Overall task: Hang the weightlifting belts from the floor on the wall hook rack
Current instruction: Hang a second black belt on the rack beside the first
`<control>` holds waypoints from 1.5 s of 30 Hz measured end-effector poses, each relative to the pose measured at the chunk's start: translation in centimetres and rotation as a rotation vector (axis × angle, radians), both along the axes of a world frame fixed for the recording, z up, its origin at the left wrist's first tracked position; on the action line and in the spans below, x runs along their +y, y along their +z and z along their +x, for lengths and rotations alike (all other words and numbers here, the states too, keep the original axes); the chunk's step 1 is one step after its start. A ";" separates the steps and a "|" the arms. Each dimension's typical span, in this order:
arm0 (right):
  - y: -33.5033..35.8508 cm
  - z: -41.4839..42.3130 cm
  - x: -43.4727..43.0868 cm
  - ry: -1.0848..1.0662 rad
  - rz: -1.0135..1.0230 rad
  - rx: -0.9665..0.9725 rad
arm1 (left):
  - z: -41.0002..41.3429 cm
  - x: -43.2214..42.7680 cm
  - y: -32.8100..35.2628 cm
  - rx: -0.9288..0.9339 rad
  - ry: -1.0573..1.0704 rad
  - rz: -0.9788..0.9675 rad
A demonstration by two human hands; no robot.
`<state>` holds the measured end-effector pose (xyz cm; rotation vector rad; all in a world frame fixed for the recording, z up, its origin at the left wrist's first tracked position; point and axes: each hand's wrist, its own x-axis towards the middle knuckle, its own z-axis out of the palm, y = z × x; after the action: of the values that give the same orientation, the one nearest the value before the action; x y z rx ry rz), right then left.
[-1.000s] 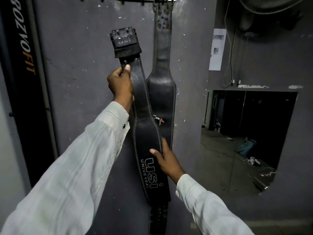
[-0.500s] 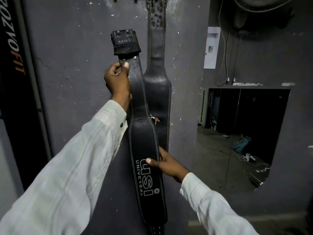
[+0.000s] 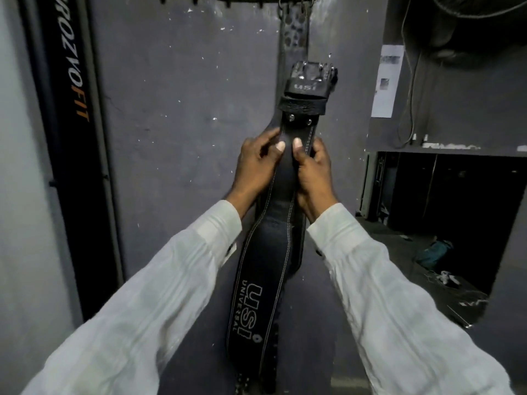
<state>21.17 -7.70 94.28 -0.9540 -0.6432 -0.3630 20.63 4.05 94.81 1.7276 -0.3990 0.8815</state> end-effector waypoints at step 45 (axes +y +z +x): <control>2.6 2.1 3.2 -0.122 0.204 0.119 | -4.6 8.6 -18.8 0.505 -0.155 0.128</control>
<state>23.25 -4.54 96.90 -0.8147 -0.4313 -0.4675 16.06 12.65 75.97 1.9321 -0.2484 0.2929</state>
